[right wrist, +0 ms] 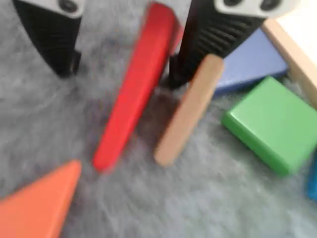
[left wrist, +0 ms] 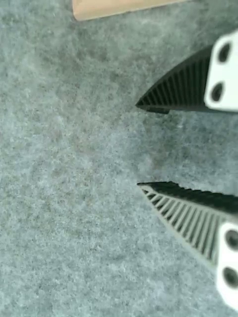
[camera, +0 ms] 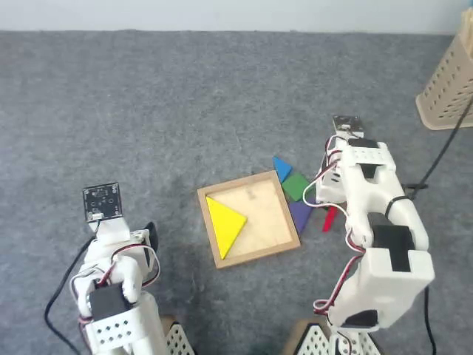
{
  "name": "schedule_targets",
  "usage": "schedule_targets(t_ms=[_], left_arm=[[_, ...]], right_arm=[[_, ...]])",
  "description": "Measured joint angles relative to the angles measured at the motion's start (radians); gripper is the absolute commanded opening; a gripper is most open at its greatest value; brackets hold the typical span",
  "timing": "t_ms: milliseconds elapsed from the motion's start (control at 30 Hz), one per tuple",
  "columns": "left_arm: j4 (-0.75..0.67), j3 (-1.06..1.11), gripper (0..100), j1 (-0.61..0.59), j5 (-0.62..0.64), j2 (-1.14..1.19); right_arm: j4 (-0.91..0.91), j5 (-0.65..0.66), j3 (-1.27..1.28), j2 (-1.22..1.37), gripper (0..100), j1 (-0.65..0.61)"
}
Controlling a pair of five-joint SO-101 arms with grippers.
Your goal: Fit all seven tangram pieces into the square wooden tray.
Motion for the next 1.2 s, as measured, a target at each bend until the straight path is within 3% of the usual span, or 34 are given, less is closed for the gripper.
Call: schedule_targets(t_ms=[167,300,600,833,1033,1200], left_arm=[[0.000,0.000,22,-0.003,0.000,0.000],[0.000,0.000,22,-0.002,0.000,0.000],[0.000,0.000,22,-0.002,0.000,0.000],[0.000,0.000,22,-0.002,0.000,0.000],[0.000,0.000,22,-0.002,0.000,0.000],[0.000,0.000,22,0.000,0.000,0.000]], right_arm=[[0.000,0.000,-0.003,-0.003,14.5,0.017],[0.000,0.000,-0.008,-0.008,0.4,0.038],[-0.005,0.000,0.006,-0.020,0.6,0.043],[0.000,0.006,0.132,-0.226,0.6,0.063],[0.000,0.273,0.178,-0.546,0.6,0.043],[0.000,0.516,0.178,-0.698,0.6,-0.135]])
